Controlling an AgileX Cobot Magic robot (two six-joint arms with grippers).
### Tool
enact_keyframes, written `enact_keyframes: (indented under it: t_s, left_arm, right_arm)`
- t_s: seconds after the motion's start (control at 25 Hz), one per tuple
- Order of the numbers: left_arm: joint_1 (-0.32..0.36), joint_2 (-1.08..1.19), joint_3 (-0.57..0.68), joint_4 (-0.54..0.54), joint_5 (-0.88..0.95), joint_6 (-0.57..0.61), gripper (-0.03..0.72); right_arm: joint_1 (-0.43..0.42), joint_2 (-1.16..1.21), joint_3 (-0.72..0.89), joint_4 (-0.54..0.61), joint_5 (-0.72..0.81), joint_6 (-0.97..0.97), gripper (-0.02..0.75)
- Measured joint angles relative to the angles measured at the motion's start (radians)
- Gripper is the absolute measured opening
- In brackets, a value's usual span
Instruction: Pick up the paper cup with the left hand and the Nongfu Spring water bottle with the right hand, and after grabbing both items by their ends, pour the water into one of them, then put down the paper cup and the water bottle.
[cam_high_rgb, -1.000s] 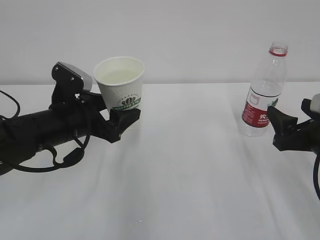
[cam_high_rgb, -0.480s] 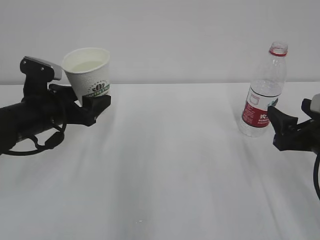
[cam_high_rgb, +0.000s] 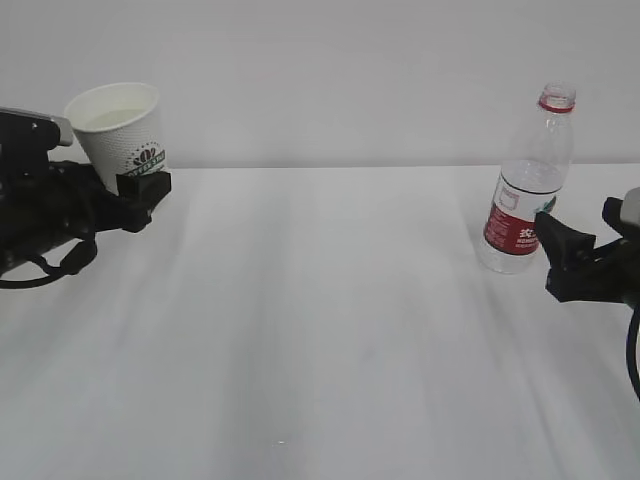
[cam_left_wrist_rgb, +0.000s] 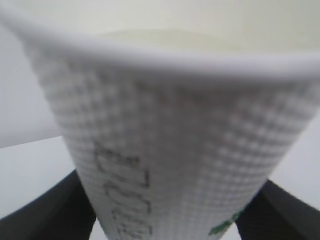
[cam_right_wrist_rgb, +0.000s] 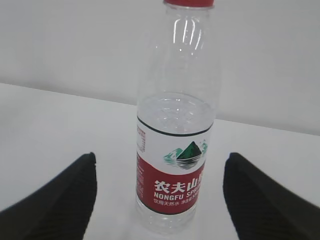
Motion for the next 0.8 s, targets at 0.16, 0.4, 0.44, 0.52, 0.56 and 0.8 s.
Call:
enact_keyframes:
  t_s: [0.16, 0.4, 0.44, 0.52, 0.56, 0.8]
  left_arm:
    - [0.004, 0.005, 0.000, -0.025, -0.006, 0.021, 0.571]
    - [0.004, 0.056, 0.000, -0.058, -0.068, 0.026, 0.570]
    - [0.004, 0.067, 0.000, -0.068, -0.079, 0.034, 0.570]
    - [0.004, 0.089, 0.000, -0.080, -0.100, 0.054, 0.570]
    - [0.004, 0.101, 0.000, -0.087, -0.107, 0.061, 0.570]
    - [0.004, 0.173, 0.000, -0.158, -0.173, 0.100, 0.570]
  right_arm:
    - [0.000, 0.000, 0.000, 0.000, 0.000, 0.000, 0.591]
    - [0.000, 0.000, 0.000, -0.007, 0.000, 0.000, 0.590]
    - [0.000, 0.000, 0.000, -0.007, 0.000, 0.002, 0.590]
    - [0.000, 0.000, 0.000, -0.007, 0.000, 0.008, 0.590]
    - [0.000, 0.000, 0.000, -0.007, 0.000, 0.008, 0.590]
    - [0.000, 0.000, 0.000, -0.016, 0.000, 0.012, 0.590]
